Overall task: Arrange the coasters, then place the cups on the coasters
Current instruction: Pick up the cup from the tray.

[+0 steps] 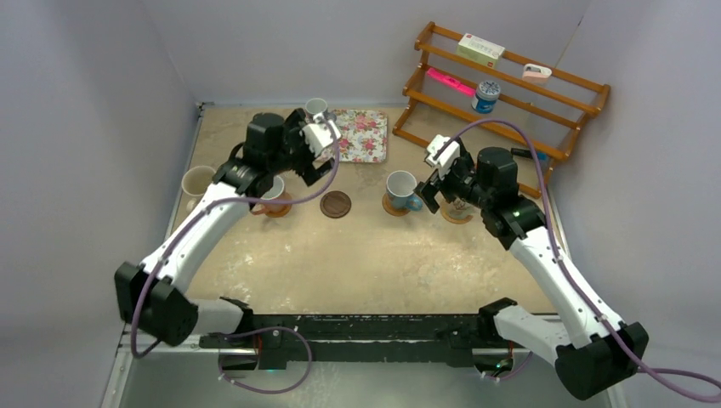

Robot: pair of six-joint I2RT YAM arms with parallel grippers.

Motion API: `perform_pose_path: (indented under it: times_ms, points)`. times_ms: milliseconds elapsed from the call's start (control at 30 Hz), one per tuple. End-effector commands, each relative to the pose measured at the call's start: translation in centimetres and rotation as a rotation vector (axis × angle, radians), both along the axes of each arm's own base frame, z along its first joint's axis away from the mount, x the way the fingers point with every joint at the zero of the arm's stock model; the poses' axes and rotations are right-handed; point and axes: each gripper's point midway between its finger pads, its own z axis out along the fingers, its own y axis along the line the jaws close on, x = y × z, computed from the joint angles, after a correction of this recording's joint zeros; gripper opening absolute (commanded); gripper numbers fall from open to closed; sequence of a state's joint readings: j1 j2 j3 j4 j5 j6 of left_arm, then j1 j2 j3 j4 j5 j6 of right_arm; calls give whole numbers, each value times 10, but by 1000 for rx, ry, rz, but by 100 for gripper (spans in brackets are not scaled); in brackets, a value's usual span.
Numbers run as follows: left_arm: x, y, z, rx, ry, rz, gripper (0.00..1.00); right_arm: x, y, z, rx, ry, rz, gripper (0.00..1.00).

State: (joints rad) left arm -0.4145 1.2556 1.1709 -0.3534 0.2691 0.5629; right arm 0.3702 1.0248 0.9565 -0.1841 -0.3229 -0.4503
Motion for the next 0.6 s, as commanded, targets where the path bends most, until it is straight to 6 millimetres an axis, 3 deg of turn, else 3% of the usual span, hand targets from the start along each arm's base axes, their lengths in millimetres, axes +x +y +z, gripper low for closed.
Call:
perform_pose_path:
  times_ms: [0,267,567]
  points:
    - [56,0,29,-30,-44,151,100,-25,-20,5,-38,67,-53,99]
    - [143,-17,29,-13,-22,270,100,-53,-39,11,-44,4,-84,99]
    - [233,-14,-14,66,-80,452,100,-79,-51,12,-2,-26,-114,99]
